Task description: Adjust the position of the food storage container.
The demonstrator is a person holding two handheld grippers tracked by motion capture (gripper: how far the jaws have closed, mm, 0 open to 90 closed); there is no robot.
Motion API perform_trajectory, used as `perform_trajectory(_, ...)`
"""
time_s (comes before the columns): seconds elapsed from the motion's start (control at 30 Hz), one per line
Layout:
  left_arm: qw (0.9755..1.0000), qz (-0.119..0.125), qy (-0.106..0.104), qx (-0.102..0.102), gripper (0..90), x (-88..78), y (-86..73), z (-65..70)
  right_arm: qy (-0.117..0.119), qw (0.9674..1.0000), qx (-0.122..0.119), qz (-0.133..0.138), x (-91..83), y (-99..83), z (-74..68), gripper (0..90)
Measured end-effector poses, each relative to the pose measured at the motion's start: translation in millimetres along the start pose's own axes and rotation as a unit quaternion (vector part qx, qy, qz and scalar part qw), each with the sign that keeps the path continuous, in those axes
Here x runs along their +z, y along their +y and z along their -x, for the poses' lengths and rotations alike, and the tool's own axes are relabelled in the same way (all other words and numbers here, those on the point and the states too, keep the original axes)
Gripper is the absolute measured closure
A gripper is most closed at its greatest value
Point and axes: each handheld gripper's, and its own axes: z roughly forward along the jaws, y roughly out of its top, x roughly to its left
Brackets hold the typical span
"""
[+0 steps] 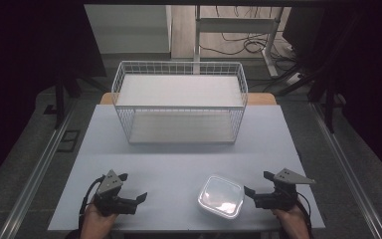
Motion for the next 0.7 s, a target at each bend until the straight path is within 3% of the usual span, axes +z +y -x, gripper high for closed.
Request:
perform_trajectory(0.07,1.0,0.005,-0.002,0.003,1.8,3.0,-0.2,0.3,-0.006,0.9999,-0.01,-0.006,1.7,-0.1,-2.3,0.8)
perform_trajectory(0.2,0.9998,-0.007,-0.002,0.018,1.2,6.5,-0.7,3.3,-0.008,0.9999,0.013,-0.007,2.2,0.3,-1.2,0.2)
perform_trajectory(0.4,0.9999,-0.002,-0.006,0.012,1.3,5.7,-0.4,2.9,-0.019,0.9997,0.016,0.0,-0.8,2.3,0.0,0.0)
perform_trajectory(0.7,0.9999,0.001,-0.005,0.01,1.9,4.2,0.7,3.9,-0.033,0.999,0.007,-0.028,-2.9,3.2,-1.1,0.0)
